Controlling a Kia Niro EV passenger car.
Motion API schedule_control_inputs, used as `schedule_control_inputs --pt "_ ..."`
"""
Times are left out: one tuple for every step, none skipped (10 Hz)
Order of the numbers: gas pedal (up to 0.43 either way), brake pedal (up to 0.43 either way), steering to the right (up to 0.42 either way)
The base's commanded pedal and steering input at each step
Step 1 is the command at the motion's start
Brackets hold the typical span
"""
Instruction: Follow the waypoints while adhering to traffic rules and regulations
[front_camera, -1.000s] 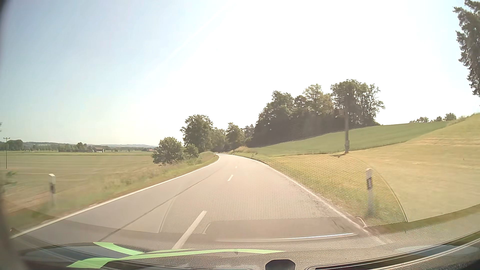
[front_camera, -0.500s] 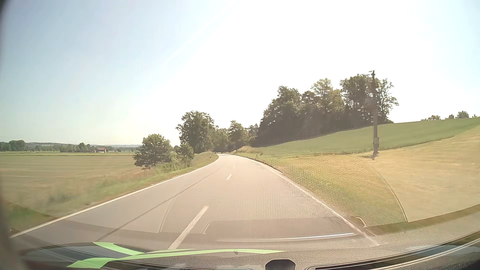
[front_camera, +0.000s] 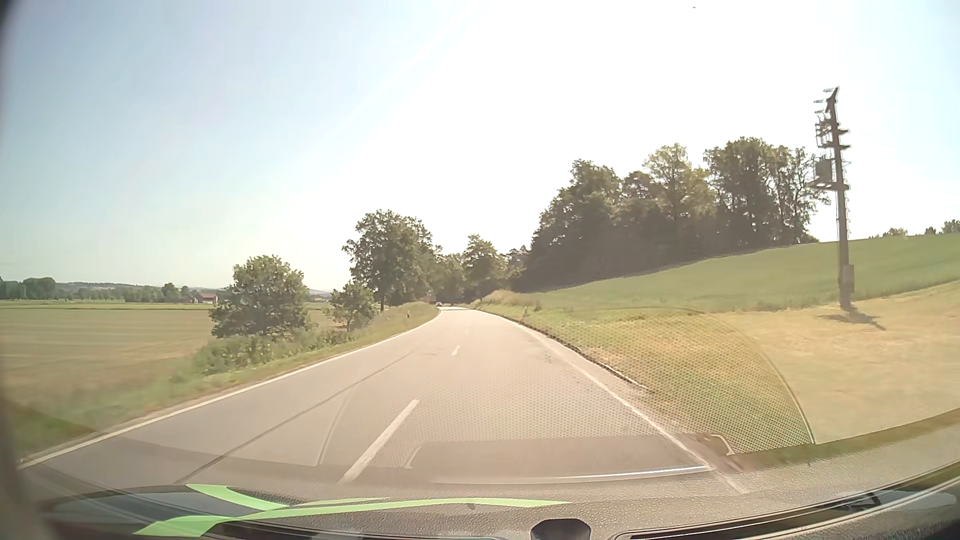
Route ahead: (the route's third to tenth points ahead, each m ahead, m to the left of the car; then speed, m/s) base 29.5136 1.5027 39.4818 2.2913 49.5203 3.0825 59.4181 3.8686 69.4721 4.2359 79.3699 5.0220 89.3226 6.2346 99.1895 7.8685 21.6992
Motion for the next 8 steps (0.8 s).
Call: schedule_control_inputs --pt "0.26 0.0 -0.014" --pt "0.26 0.0 -0.014" --pt "0.26 0.0 -0.015" --pt "0.228 0.0 -0.014" --pt "0.197 0.0 -0.014" --pt "0.197 0.0 -0.014" --pt "0.197 0.0 -0.013" --pt "0.197 0.0 -0.013"
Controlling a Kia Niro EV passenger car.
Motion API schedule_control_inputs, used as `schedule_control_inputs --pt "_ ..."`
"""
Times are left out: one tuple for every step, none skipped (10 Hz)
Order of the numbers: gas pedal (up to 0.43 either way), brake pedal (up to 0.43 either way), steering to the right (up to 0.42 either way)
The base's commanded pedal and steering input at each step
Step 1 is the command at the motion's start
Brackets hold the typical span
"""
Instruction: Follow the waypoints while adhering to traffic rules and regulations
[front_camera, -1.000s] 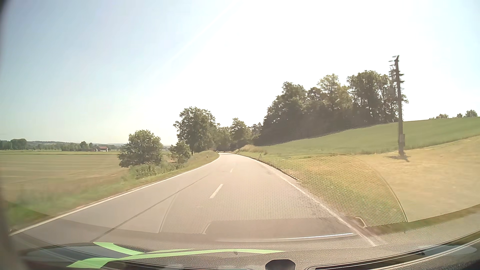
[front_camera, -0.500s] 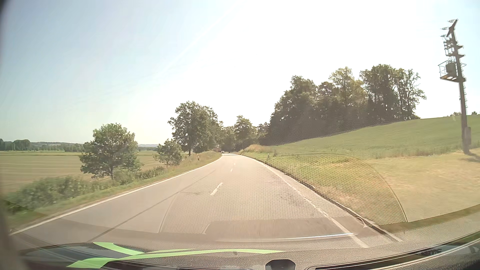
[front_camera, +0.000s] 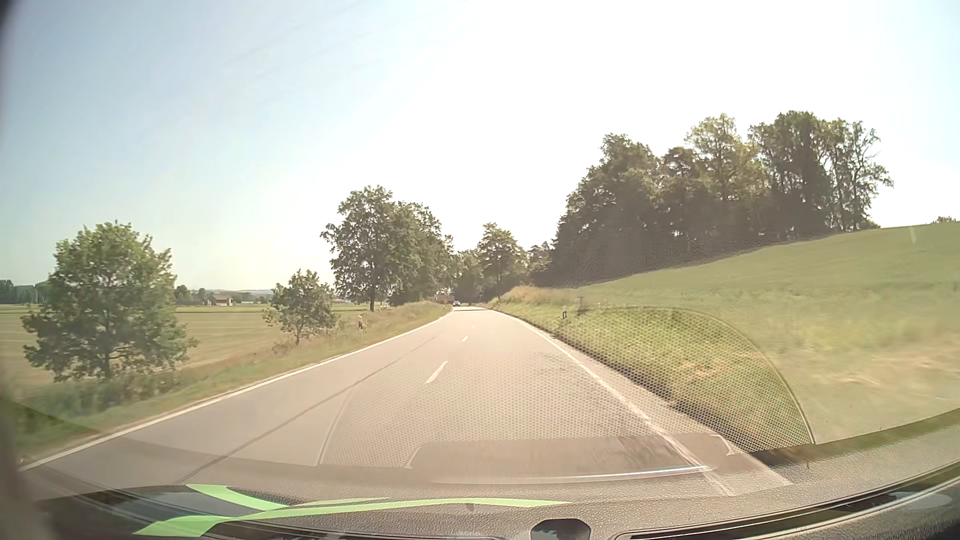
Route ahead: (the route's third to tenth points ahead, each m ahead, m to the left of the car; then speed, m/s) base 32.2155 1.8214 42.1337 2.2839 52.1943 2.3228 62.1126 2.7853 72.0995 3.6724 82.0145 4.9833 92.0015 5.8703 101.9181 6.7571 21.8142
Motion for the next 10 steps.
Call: schedule_control_inputs --pt "0.197 0.0 -0.012" --pt "0.197 0.0 -0.01" --pt "0.197 0.0 -0.009" --pt "0.197 0.0 -0.01" --pt "0.197 0.0 -0.01" --pt "0.197 0.0 -0.01" --pt "0.189 0.0 -0.01" --pt "0.138 0.0 -0.01" --pt "0.13 0.0 -0.01" --pt "0.138 0.0 -0.01"
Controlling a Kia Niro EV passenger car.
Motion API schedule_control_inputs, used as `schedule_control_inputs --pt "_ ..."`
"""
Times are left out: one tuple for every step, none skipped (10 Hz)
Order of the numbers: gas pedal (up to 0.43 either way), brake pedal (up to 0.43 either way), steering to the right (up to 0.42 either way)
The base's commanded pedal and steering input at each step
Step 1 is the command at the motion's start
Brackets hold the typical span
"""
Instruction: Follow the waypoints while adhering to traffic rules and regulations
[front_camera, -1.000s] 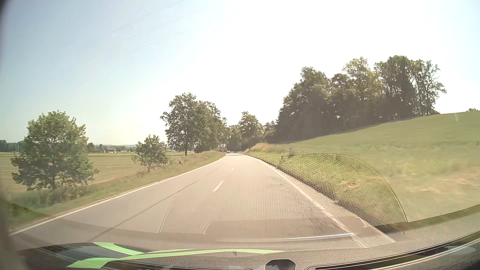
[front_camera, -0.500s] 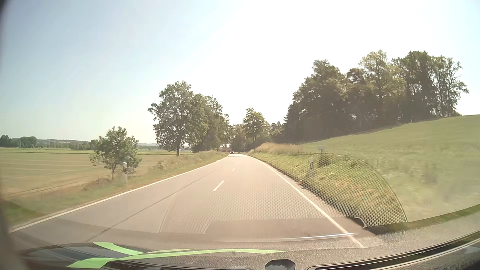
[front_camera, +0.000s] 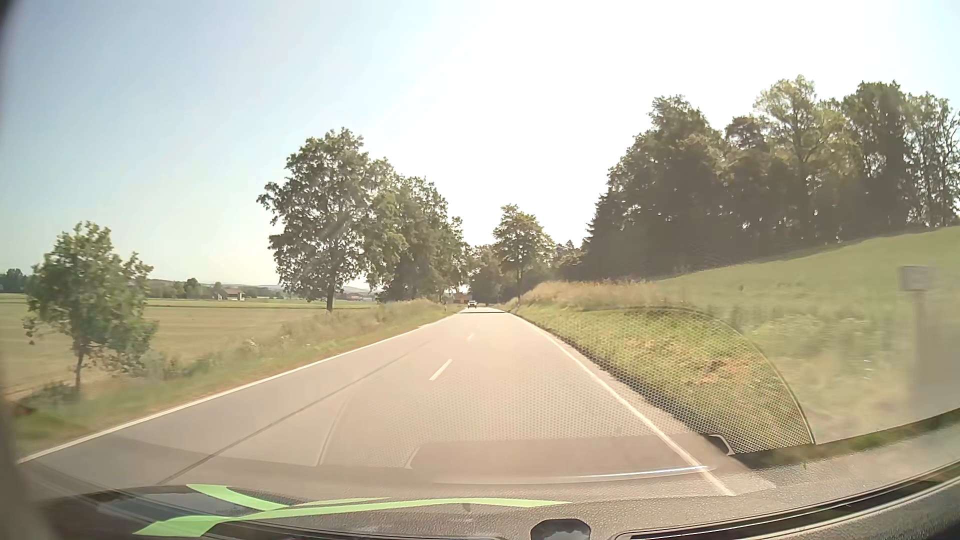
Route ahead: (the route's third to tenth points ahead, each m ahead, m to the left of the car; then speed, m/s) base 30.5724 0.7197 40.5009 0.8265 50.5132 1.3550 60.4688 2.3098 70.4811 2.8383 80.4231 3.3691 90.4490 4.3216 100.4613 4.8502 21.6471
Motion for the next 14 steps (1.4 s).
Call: schedule_control_inputs --pt "0.157 0.0 -0.01" --pt "0.177 0.0 -0.01" --pt "0.197 0.0 -0.01" --pt "0.209 0.0 -0.009" --pt "0.209 0.0 -0.008" --pt "0.209 0.0 -0.007" --pt "0.209 0.0 -0.006" --pt "0.209 0.0 -0.005" --pt "0.197 0.0 -0.004" --pt "0.189 0.0 -0.003" --pt "0.177 0.0 -0.003" --pt "0.177 0.0 -0.003" --pt "0.177 0.0 -0.002" --pt "0.177 0.0 -0.001"
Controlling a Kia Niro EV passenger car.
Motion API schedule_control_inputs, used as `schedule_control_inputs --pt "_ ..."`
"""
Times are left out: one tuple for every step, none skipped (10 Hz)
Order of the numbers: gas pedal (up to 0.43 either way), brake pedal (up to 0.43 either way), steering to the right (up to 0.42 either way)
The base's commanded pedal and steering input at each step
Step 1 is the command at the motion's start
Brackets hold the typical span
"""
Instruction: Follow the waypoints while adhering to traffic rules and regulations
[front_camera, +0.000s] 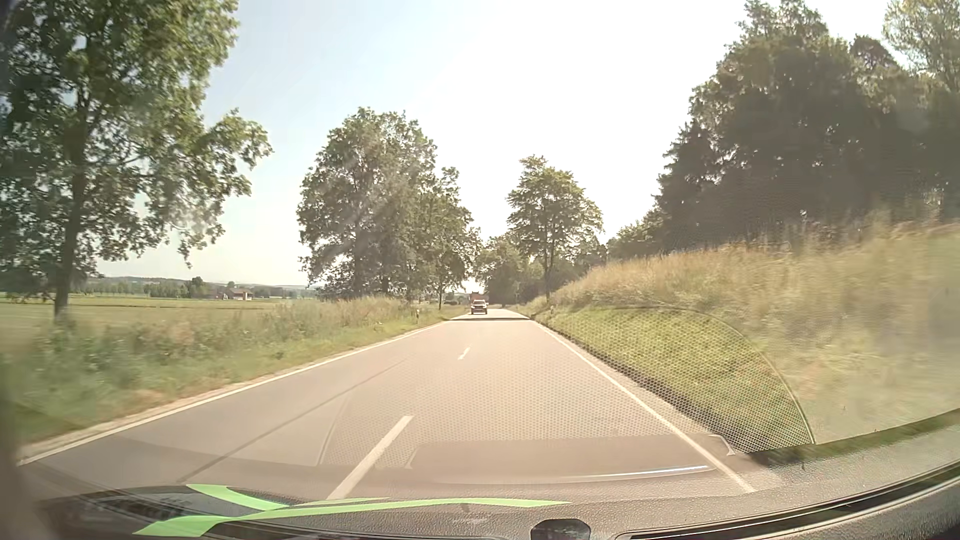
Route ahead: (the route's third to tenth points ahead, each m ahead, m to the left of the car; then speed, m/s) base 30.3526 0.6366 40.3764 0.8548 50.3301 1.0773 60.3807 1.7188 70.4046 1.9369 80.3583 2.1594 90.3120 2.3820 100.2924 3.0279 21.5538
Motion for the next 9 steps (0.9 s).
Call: schedule_control_inputs --pt "0.177 0.0 -0.002" --pt "0.189 0.0 -0.001" --pt "0.197 0.0 -0.002" --pt "0.197 0.0 -0.001" --pt "0.209 0.0 -0.002" --pt "0.209 0.0 -0.001" --pt "0.209 0.0 -0.001" --pt "0.197 0.0 -0.003" --pt "0.189 0.0 -0.003"
